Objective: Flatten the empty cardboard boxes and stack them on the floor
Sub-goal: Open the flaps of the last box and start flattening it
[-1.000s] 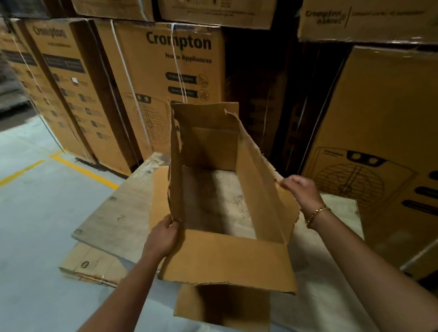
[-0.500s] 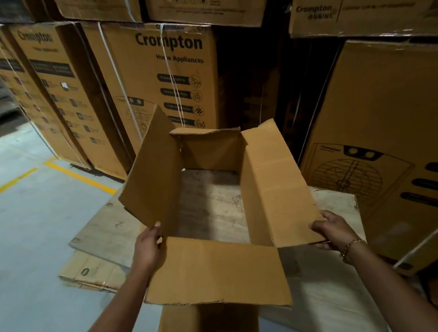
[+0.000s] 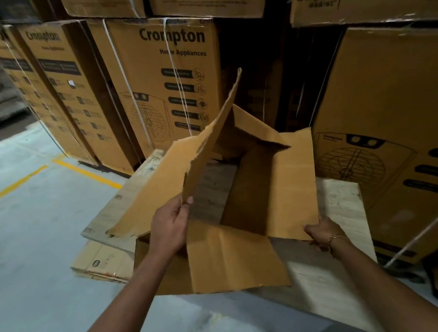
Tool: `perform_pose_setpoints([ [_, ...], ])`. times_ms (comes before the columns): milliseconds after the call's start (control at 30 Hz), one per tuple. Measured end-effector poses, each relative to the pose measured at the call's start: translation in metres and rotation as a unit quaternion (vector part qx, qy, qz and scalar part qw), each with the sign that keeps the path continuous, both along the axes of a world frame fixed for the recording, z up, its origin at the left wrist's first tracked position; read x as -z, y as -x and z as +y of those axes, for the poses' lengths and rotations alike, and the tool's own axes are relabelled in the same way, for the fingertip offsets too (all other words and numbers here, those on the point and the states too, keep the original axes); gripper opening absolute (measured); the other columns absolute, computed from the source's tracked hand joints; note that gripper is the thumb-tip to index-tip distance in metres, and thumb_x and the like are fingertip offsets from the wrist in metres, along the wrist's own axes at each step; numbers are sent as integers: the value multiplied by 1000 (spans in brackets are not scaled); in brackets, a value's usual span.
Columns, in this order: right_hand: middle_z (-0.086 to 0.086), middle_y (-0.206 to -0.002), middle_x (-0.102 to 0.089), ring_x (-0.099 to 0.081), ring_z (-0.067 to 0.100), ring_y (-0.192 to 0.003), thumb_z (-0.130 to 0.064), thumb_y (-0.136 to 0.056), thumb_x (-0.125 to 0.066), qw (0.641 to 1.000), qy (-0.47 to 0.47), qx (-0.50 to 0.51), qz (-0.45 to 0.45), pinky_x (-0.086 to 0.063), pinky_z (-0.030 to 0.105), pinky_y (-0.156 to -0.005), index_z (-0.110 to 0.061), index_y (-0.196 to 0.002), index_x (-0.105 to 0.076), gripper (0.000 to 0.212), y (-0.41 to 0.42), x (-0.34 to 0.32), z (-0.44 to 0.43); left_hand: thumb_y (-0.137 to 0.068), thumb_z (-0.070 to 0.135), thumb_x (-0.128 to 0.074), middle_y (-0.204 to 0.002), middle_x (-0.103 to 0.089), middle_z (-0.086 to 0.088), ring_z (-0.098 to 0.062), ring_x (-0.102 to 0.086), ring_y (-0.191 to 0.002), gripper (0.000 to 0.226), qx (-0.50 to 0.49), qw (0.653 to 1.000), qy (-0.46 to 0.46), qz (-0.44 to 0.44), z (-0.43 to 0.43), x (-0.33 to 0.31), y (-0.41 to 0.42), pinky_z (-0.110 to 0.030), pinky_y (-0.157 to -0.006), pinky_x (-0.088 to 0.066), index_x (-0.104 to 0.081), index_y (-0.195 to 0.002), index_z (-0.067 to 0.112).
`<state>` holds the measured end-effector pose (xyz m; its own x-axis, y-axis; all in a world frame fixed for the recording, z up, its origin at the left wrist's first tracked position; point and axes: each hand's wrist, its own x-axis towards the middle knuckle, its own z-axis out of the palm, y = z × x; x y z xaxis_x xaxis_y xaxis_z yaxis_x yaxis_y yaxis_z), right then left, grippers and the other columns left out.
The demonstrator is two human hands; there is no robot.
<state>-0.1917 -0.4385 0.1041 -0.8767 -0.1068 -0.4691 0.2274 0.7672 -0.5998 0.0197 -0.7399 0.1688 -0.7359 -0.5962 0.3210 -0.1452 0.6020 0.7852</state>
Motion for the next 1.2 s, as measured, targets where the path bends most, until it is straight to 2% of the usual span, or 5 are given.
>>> perform_pose_setpoints([
  [167, 6, -145, -51, -52, 26, -127, -42, -94, -60, 988, 13, -45, 148, -44, 39, -101, -17, -145, -44, 59, -19, -41, 12, -101, 49, -37, -121, -70, 9, -9, -63, -102, 48, 106, 984, 142, -31, 27, -1, 24, -28, -82, -49, -67, -130, 25],
  [367, -8, -124, -57, -53, 14, -117, -43, -93, -49, 830, 125, -62, 539, -45, 37, -95, -23, -124, -60, 38, -88, -150, -39, -104, 54, -32, -146, -55, 8, -11, -50, -132, 52, 192, 941, 259, -104, 49, 0, 53, -39, -108, -37, -49, -146, 27],
  [600, 1, -164, -15, -19, 29, -148, -64, -78, -62, 830, -342, -332, 290, -19, 50, -118, -28, -154, -18, 95, -123, -99, -119, -99, 68, -27, -167, -20, 8, -12, -17, -153, 72, 338, 881, 276, -180, -10, 14, 45, -45, -124, -11, -21, -159, 30],
  [833, 2, -160, -21, -28, 33, -142, -36, -87, -65, 807, -382, -278, 356, -29, 46, -113, -27, -153, -17, 82, -132, -65, -129, -85, 53, -63, -167, -17, -5, -28, -18, -152, 94, 212, 871, 316, -313, -100, 51, 12, -49, -119, -27, -15, -159, 19],
  [1200, -4, -127, -63, -56, 23, -111, -37, -77, -71, 741, -410, -305, 435, -43, 42, -91, -24, -134, -57, 60, -154, -84, -121, -89, 24, -59, -129, -62, 3, -22, -62, -111, 39, 209, 846, 447, -202, -119, 30, 1, -39, -87, -49, -58, -128, 26],
])
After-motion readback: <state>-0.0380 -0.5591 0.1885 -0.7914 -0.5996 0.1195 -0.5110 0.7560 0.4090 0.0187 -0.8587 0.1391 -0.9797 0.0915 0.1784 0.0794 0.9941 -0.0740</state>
